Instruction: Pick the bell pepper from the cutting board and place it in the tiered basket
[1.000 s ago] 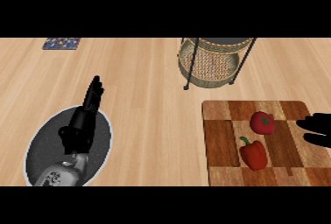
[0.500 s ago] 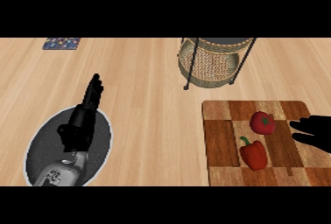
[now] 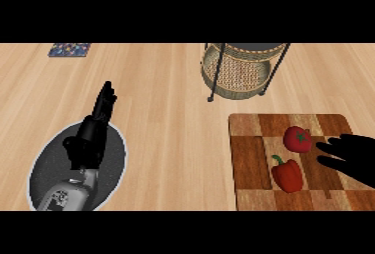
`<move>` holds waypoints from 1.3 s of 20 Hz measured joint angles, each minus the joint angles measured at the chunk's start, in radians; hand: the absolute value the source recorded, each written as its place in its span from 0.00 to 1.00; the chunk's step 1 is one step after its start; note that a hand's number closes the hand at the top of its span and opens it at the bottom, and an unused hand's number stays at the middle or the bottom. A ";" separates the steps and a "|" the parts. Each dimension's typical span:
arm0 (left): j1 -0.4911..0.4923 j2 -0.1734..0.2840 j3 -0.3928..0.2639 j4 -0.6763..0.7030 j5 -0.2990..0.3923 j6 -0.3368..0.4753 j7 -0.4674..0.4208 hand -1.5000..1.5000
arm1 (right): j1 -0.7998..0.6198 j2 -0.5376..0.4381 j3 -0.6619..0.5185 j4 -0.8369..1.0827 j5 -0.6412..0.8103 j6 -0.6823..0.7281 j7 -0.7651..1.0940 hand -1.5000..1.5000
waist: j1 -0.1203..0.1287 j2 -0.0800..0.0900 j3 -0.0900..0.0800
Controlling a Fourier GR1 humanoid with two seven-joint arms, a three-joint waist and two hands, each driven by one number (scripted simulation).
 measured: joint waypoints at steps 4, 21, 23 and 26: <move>0.016 -0.010 0.003 0.002 -0.005 -0.008 -0.016 0.50 | 0.005 -0.020 0.076 0.014 0.102 -0.098 -0.082 0.00 | 0.004 0.000 0.000; 0.051 -0.053 0.033 -0.027 -0.066 -0.049 -0.013 0.50 | -0.035 0.054 0.151 0.275 0.346 -0.274 -0.241 0.00 | 0.004 0.000 -0.001; 0.052 -0.064 0.031 -0.035 -0.076 -0.046 -0.002 0.50 | -0.042 0.065 0.164 0.304 0.364 -0.286 -0.256 0.00 | 0.004 0.000 -0.001; 0.046 -0.074 0.038 -0.018 -0.083 -0.053 -0.011 0.50 | -0.064 0.080 0.174 0.330 0.368 -0.289 -0.268 0.00 | 0.003 0.000 -0.001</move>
